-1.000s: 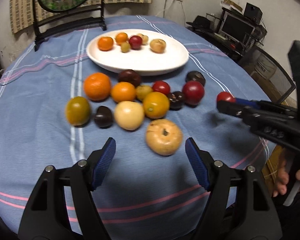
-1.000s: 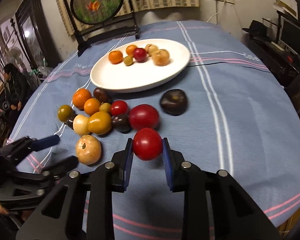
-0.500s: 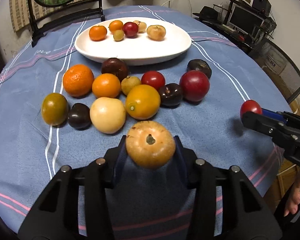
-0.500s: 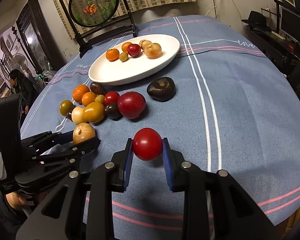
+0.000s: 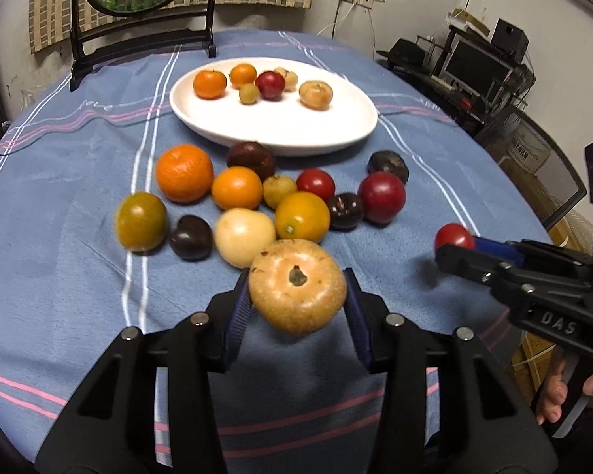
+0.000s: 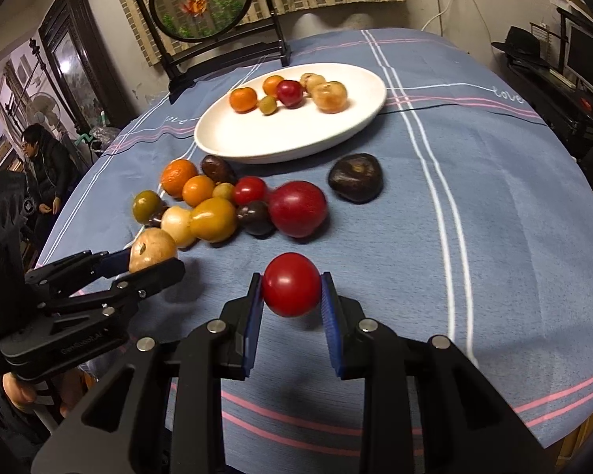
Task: Organize fruits
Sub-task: 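Place the pale pear and red plum on the white plate with both tools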
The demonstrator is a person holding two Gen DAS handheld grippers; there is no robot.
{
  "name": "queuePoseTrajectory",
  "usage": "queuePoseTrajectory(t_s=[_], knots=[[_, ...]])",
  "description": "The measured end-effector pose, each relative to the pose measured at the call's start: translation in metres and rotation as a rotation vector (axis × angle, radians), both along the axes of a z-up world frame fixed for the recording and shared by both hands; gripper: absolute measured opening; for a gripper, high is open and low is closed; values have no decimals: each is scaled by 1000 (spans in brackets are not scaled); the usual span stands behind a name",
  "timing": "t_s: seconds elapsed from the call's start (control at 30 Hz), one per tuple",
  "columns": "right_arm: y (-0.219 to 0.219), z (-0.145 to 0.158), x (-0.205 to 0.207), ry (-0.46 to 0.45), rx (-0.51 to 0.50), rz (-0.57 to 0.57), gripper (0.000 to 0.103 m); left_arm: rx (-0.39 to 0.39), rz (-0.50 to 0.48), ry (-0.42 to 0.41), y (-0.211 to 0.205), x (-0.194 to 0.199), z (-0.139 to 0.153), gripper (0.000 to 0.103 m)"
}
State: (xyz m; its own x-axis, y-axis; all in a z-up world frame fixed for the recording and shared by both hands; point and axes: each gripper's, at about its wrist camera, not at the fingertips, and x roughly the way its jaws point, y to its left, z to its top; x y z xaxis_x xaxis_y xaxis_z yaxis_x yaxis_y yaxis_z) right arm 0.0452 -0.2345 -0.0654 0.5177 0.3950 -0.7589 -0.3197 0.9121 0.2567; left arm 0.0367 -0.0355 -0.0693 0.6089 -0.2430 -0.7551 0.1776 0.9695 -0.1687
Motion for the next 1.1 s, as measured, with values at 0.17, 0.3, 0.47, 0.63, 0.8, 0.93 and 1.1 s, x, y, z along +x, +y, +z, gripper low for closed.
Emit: queuePoseTrajectory(t_s=[0.17,0.3,0.47,0.63,0.8,0.93,1.1], knots=[[11,16,13,-9,-6,28,29,-7,11,-42,21,10,22,45],[16,40,39,-56,-27,41,29,29,29,-91,37,45,51,46],[25,60,99,-136,-108,22,29,90,49,-107,42,110,69,46],[31,48,185,-97,-145,-26,29,65,84,-1,46,186,51,46],[40,22,252,-28,-138,-42,29,63,105,70,45,223,26,46],[41,7,277,21,-117,-51,30,76,94,90,43,232,15,46],[35,7,285,41,-61,-77,45,79,108,108,47,241,13,46]])
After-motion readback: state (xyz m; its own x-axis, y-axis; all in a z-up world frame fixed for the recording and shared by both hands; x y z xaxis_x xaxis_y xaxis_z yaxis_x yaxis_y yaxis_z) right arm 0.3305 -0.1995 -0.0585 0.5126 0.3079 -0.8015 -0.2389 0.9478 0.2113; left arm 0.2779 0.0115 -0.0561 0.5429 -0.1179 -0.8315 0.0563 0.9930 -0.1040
